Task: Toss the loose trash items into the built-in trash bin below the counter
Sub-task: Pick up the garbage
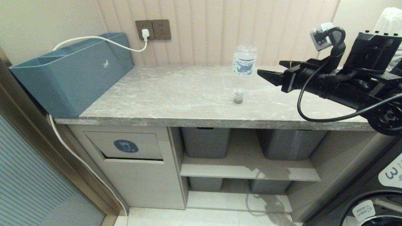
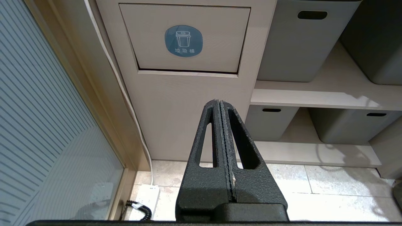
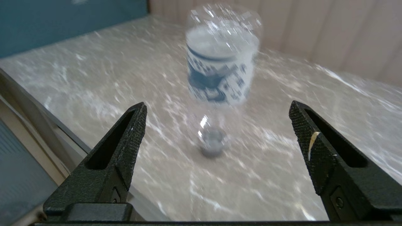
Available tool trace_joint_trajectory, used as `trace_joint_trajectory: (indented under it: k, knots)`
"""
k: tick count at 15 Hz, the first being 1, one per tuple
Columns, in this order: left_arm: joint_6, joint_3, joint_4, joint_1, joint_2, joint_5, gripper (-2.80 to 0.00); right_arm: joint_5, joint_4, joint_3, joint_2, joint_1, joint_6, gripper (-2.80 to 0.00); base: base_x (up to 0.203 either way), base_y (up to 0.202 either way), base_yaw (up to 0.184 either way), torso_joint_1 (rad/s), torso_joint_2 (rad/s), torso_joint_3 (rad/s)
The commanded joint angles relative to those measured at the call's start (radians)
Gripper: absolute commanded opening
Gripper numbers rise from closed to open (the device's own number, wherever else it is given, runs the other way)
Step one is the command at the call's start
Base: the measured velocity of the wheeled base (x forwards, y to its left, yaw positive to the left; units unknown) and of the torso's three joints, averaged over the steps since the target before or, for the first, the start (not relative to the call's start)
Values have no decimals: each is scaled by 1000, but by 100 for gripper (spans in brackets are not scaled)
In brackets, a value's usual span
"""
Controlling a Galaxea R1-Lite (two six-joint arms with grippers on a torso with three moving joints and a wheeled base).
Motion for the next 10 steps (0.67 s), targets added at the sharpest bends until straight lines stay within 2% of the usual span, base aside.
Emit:
trace_joint_trajectory:
  k: [1,4,10]
  knots:
    - [-1,2,-1,0,2,0,-280,1,-22,-51,55,29,7,0,0,0,0,0,0,0]
    - [-1,2,0,0,2,0,-280,-13,-64,-119,110,69,5,0,0,0,0,0,0,0]
    - [-1,2,-1,0,2,0,-280,-22,-67,-217,175,72,7,0,0,0,0,0,0,0]
